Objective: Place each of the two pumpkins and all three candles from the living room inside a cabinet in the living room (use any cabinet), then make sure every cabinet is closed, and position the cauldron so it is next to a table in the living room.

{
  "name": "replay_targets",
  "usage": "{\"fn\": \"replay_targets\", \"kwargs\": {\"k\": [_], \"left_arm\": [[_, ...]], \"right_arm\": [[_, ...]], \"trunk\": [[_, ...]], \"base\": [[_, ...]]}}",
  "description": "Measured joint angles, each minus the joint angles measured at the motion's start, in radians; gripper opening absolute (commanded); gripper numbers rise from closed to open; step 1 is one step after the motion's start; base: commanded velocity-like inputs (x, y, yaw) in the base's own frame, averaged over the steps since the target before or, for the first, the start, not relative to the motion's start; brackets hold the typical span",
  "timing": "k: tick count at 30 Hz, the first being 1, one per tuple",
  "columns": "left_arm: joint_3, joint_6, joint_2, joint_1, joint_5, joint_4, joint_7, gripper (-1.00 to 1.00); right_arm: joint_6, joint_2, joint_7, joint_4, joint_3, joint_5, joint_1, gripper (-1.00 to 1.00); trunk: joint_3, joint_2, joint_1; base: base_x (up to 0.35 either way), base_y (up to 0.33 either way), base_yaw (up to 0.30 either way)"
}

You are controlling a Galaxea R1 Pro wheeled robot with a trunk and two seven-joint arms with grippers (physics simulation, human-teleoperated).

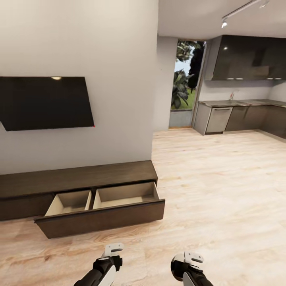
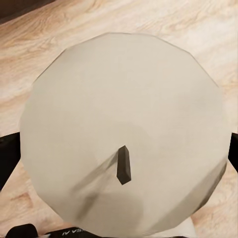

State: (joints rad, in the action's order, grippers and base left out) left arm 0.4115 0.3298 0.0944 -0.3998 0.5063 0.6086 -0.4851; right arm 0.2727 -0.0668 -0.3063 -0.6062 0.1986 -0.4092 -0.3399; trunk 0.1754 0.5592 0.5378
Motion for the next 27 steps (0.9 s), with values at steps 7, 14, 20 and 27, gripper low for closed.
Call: {"fn": "replay_targets", "kwargs": {"k": [7,14,20,27], "left_arm": [[0.0,0.0,0.0,0.0,-0.001,-0.001,0.0,-1.0],[0.002,0.0,0.0,0.0,-0.001,0.0,0.0,-1.0],[0.002,0.002,0.0,0.0,-0.003,0.0,0.0,-1.0],[0.001,0.002,0.0,0.0,-0.002,0.0,0.0,-1.0]], "right_arm": [[0.003,0.0,0.0,0.0,0.0,0.001,0.0,-1.0],[-0.004,0.0,0.0,-0.002,0.0,0.002,0.0,-1.0],[0.005,-0.001,0.0,-0.013,0.002,0.001,0.0,-1.0],[0.002,-0.001,0.0,-0.013,0.002,0.002,0.0,-1.0]], "trunk": [[0.01,0.0,0.0],[0.021,0.0,0.0],[0.026,0.0,0.0],[0.026,0.0,0.0]], "base": [[0.014,-0.004,0.126],[0.127,-0.083,0.108],[0.118,-0.005,0.042],[0.09,0.077,0.001]]}}
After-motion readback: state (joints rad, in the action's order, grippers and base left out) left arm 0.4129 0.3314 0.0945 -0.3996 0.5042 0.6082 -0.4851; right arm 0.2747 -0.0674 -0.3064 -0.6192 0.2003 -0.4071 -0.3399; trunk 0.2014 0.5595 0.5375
